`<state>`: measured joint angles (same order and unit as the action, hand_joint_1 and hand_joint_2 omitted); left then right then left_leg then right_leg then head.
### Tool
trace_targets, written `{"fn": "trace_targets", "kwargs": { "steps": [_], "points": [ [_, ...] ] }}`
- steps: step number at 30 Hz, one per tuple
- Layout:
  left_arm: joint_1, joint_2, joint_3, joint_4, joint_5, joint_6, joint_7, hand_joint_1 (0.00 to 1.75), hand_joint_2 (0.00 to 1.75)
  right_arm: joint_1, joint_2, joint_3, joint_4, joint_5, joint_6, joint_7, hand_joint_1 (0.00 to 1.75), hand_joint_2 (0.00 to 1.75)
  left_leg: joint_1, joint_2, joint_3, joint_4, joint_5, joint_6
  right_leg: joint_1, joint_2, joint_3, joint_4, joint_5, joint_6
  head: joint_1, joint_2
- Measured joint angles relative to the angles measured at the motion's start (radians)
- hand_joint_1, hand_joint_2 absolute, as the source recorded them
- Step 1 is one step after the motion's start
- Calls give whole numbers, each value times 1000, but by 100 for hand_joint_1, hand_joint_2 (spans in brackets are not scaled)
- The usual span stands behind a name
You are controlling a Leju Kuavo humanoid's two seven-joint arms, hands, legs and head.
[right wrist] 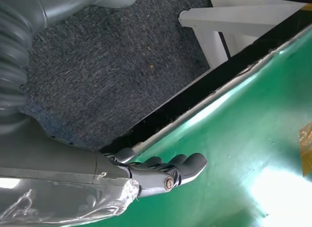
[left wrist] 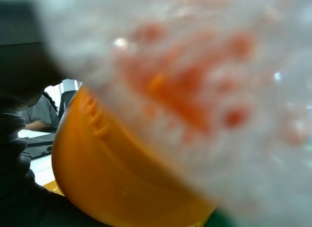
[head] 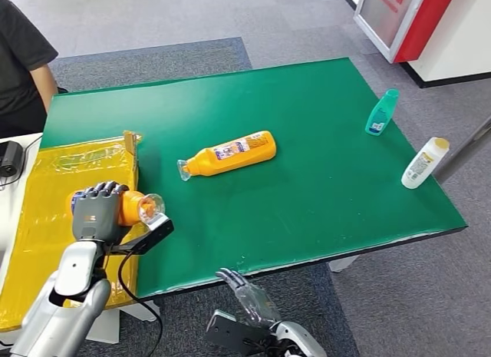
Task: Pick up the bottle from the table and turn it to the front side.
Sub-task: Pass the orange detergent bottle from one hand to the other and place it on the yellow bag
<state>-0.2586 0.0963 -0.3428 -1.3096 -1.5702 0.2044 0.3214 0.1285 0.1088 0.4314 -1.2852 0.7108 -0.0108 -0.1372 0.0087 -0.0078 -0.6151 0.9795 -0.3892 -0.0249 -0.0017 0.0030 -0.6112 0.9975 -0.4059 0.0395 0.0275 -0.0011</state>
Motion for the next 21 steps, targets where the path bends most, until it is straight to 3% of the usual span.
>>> {"fn": "trace_targets", "kwargs": {
  "steps": [2, 4, 12, 21],
  "points": [
    [-1, -5, -5, 3, 0, -20, 2, 33, 175, -1, -2, 3, 2, -6, 0, 3, 0, 175, 0, 0, 0, 0, 0, 0, 0, 0, 0, 0, 0, 0, 0, 0],
    [0, -12, -9, 9, 0, -56, 11, 4, 175, -1, -4, 5, 3, -12, 0, 9, 0, 175, 0, 0, 0, 0, 0, 0, 0, 0, 0, 0, 0, 0, 0, 0],
    [17, -45, 29, 59, -1, -209, 45, 0, 175, -1, -11, 6, 3, -25, 17, 29, 0, 175, 0, 0, 0, 0, 0, 0, 0, 0, 0, 0, 0, 0, 0, 0],
    [21, -75, 124, 73, -1, -274, 65, 0, 175, 0, -14, 6, 2, -29, 28, 29, 0, 175, 0, 0, 0, 0, 0, 0, 0, 0, 1, 0, 0, 0, 0, 0]
  ]
}}
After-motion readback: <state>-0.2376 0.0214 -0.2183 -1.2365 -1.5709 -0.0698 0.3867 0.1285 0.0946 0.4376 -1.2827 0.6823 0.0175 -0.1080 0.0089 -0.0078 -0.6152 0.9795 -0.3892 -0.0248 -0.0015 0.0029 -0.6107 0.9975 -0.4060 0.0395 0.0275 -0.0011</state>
